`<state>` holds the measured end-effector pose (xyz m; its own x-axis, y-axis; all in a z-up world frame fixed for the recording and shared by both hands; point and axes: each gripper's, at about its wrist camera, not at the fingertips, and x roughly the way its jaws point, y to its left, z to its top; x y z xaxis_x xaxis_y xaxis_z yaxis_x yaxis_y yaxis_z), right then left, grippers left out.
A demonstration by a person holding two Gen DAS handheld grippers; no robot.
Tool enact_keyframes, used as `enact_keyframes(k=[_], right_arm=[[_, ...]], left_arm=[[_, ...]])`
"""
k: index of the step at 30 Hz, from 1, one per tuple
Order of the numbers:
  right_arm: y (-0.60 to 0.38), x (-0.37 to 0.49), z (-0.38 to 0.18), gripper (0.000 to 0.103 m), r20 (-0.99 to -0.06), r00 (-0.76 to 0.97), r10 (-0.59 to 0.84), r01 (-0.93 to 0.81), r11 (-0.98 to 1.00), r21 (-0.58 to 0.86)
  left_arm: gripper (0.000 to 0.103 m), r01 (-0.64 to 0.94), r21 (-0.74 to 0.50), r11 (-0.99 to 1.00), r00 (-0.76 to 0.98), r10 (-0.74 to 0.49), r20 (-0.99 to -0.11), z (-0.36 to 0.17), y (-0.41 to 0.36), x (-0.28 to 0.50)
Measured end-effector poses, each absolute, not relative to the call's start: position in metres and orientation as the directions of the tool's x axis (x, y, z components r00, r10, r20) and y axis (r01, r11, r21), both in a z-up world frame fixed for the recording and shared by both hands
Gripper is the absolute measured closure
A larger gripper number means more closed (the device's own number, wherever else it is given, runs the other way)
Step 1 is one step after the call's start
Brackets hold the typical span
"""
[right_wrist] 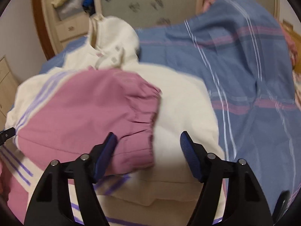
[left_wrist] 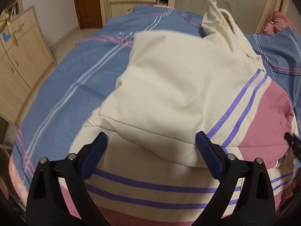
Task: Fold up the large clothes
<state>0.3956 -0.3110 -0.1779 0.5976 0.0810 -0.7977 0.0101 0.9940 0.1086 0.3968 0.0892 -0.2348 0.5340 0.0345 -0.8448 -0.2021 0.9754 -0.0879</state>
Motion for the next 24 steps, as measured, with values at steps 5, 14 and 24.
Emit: enact_keyframes(k=[5,14,24], right_arm=[[-0.309,0.381,-0.164,0.032,-0.786,0.612,0.089,-0.005,0.994,0.109],[-0.328,0.283,-0.193,0.032,-0.858,0.499,0.122,-0.037,0.992,0.120],[-0.321,0.147,-0.204,0.029,-0.863,0.490,0.124,-0.043,0.992,0.118]], left_arm=[[0.008,-0.217,-0.098,0.971,0.525,0.032,-0.851,-0.224,0.093,0.386],[0.008,-0.205,-0.022,0.979,0.454,0.075,-0.888,-0.239,0.104,0.306],[0.006,-0.120,0.072,0.990,0.437,0.117,-0.892,-0.251,0.088,0.216]])
